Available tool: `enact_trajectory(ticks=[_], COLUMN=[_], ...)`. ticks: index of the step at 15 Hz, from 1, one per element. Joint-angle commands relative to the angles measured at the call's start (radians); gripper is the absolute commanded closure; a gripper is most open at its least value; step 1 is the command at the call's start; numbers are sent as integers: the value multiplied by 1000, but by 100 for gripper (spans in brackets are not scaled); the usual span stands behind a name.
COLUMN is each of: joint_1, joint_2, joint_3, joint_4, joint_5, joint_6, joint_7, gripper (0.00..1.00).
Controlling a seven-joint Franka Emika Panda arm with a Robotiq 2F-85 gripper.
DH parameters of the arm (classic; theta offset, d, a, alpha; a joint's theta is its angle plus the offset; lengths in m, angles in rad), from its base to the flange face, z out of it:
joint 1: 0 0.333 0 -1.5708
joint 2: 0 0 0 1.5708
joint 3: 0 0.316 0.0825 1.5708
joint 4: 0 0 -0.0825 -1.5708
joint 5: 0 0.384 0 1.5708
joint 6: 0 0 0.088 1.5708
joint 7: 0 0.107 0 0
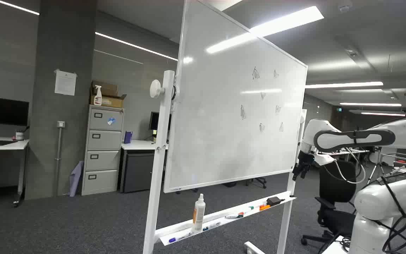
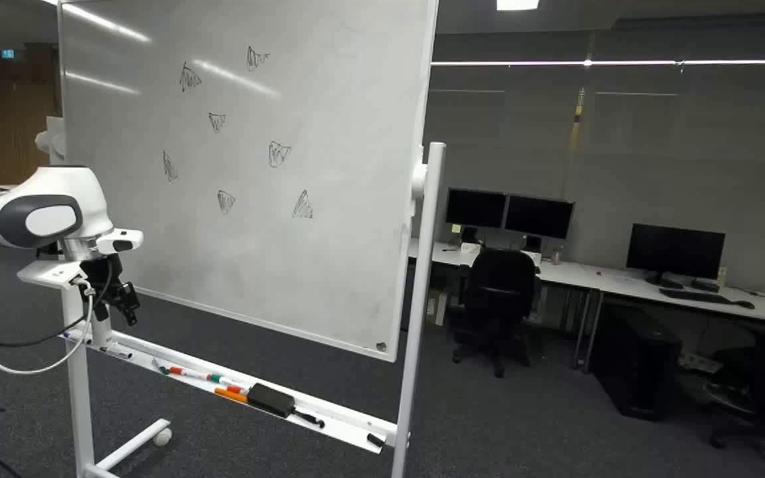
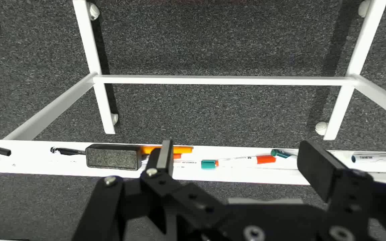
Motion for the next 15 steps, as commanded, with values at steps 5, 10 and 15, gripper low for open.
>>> enact_trajectory(ticks=[5, 10, 15], joint_1=[-87, -238, -278], joint_2=[36, 134, 338], joint_3=[-109, -301, -343], joint_4=[6, 7, 6], joint_5=[21, 33, 141], joint_6=[47, 181, 500], joint_7=[31, 9, 101], gripper=[0, 0, 0])
